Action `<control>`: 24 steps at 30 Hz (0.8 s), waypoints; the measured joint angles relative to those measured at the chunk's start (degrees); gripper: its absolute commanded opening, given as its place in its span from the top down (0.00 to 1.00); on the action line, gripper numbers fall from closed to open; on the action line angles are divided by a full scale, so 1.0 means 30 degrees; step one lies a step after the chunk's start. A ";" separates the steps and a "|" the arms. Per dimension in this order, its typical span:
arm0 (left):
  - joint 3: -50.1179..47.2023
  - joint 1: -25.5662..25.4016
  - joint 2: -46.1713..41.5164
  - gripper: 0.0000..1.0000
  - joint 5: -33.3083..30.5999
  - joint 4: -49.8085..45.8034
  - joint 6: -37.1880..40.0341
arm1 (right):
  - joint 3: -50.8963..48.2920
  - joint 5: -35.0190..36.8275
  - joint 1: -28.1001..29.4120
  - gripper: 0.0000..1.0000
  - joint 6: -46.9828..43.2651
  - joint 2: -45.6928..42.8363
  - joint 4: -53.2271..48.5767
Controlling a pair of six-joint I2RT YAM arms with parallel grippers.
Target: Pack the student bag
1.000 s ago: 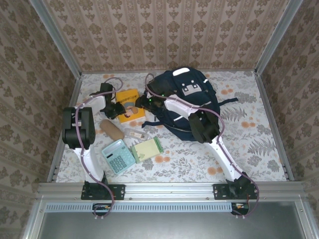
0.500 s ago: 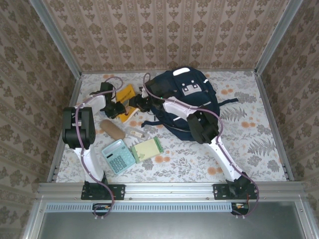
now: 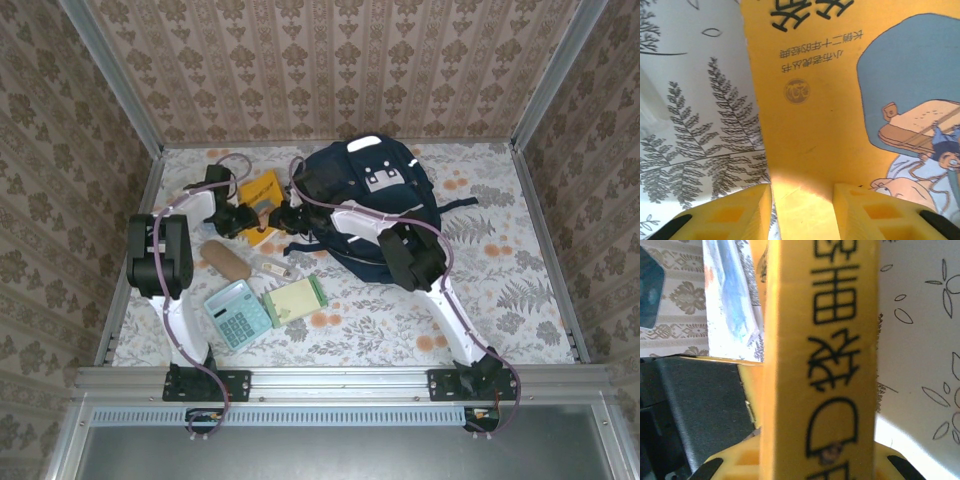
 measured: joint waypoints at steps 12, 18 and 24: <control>0.1122 -0.0976 -0.4014 0.38 0.0044 -0.0852 -0.0102 | -0.5136 0.2557 -0.0189 1.00 0.0066 -0.6696 0.2193; 0.1843 -0.2951 -0.4860 0.36 -0.0423 -0.0882 0.0197 | -1.0302 0.4575 -0.0903 1.00 0.0058 -1.2196 0.2958; 0.2929 -0.5974 -0.4517 0.37 -0.1202 -0.0998 0.0969 | -1.5526 0.7366 -0.2477 1.00 0.0051 -1.8411 0.2288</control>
